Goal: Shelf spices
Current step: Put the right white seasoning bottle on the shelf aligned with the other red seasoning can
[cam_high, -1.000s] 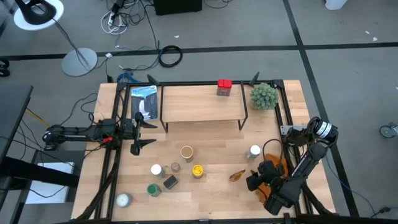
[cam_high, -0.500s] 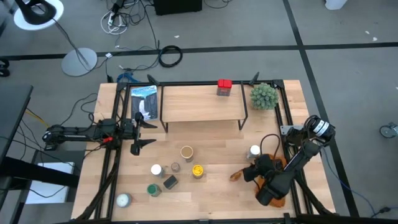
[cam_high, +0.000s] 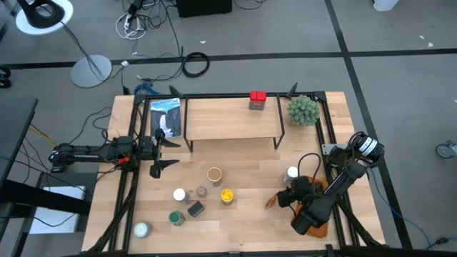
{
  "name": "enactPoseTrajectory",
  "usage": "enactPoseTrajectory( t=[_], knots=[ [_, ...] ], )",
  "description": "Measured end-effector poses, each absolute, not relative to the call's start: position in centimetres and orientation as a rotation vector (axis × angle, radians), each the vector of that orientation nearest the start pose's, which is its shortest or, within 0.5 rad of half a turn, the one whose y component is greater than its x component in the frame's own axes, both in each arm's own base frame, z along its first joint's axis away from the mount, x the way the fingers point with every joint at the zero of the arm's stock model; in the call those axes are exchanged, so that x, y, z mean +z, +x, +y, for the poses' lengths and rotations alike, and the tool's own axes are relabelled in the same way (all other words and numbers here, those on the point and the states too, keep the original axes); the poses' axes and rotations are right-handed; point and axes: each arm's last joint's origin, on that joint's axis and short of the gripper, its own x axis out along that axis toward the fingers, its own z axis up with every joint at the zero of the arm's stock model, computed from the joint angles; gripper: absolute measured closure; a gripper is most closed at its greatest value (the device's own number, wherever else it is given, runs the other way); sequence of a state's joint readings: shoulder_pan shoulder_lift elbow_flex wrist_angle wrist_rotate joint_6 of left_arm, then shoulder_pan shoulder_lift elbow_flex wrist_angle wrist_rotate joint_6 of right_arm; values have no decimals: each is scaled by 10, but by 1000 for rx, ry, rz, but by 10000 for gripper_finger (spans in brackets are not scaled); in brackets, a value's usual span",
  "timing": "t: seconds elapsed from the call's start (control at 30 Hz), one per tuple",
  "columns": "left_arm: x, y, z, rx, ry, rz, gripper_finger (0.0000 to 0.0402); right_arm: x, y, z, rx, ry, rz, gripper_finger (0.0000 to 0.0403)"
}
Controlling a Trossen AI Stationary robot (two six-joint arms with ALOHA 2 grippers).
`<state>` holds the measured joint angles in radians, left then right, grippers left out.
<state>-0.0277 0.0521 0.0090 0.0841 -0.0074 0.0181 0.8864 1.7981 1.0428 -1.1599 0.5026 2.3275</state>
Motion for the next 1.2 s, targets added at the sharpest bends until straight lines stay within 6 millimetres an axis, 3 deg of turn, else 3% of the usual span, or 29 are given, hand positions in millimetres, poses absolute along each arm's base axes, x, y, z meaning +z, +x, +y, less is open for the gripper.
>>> enactPoseTrajectory(
  t=[0.37, 0.87, 1.0, 1.2],
  knots=[
    [171, 100, -3, -20, 17, -41, 113, 152, 183, 202, -1179, 729, 768, 159],
    [171, 100, -3, -21, 17, -41, 113, 153, 189, 200, -1147, 758, 635, 62],
    [171, 100, -3, -20, 17, -41, 113, 154, 192, 197, -1121, 729, 599, 53],
    [171, 100, -3, -20, 17, -41, 113, 153, 197, 191, -1171, 725, 690, 55]
  ],
)
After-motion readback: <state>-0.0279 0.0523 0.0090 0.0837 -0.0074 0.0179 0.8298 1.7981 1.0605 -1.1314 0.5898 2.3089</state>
